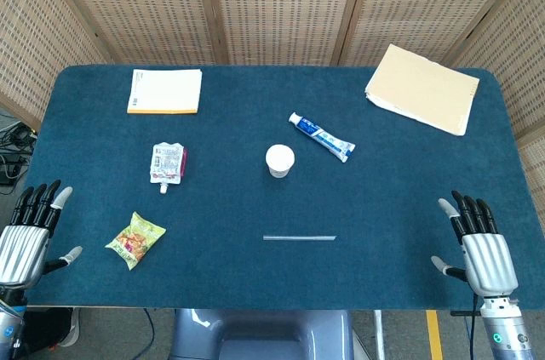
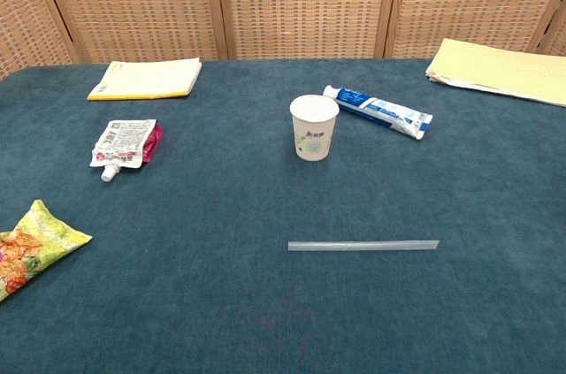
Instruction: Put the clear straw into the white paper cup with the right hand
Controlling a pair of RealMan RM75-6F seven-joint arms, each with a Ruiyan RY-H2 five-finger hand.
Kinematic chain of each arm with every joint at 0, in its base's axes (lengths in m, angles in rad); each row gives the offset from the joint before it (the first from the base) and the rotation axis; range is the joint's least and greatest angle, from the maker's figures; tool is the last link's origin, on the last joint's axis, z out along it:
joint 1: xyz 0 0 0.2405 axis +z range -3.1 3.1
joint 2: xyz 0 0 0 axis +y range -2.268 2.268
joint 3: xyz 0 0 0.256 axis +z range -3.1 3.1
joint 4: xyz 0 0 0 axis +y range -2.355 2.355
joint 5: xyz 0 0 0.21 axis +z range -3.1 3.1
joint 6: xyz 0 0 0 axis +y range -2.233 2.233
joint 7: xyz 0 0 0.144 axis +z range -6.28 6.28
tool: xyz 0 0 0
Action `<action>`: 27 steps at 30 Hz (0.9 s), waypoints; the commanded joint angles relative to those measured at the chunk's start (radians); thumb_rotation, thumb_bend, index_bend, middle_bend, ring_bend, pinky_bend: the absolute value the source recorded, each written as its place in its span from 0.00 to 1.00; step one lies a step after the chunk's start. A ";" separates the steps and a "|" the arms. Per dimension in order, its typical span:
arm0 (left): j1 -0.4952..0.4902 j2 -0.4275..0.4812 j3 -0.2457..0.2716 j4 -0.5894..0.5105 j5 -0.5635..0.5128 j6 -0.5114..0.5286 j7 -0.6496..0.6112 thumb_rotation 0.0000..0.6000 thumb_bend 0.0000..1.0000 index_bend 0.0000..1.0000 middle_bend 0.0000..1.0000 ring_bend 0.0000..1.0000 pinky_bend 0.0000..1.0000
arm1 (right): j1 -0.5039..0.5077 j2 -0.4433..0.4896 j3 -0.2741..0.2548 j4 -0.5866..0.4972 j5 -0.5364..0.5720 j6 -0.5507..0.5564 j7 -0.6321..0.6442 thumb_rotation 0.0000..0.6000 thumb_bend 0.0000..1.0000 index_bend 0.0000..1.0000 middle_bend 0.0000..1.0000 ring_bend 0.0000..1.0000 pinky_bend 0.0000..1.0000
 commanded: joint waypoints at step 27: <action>-0.009 0.001 -0.024 0.014 -0.068 -0.037 -0.014 1.00 0.07 0.00 0.00 0.00 0.00 | 0.209 -0.206 0.147 -0.146 0.208 -0.259 -0.172 1.00 0.21 0.18 0.00 0.00 0.00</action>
